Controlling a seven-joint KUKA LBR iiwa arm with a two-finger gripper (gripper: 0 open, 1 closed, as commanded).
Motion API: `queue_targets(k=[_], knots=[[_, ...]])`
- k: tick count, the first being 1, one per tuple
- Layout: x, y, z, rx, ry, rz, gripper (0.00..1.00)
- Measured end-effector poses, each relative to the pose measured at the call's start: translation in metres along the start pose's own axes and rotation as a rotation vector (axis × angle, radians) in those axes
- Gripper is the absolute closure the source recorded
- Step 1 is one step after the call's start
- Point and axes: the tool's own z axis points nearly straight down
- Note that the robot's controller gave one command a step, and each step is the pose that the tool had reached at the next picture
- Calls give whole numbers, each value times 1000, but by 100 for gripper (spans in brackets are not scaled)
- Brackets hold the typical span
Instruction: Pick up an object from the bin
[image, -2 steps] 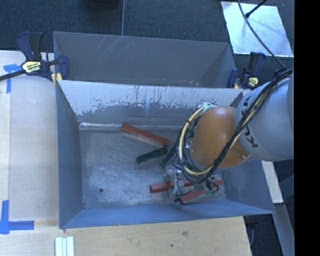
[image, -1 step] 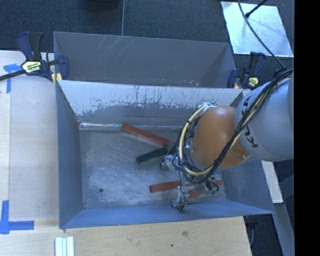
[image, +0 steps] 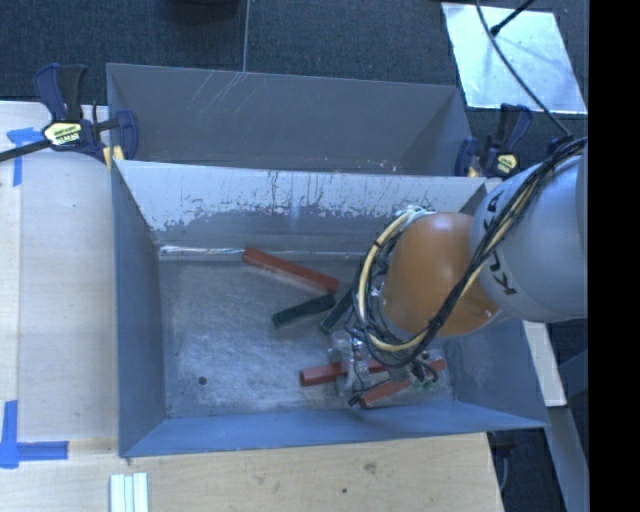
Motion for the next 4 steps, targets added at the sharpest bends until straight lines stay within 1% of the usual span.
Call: queue_targets(k=[1,2,3,4], knots=[[0,0,0,0,0,0,0],[0,0,0,0,0,-1,100],[0,0,0,0,0,-1,0],[0,0,0,0,0,-1,100]])
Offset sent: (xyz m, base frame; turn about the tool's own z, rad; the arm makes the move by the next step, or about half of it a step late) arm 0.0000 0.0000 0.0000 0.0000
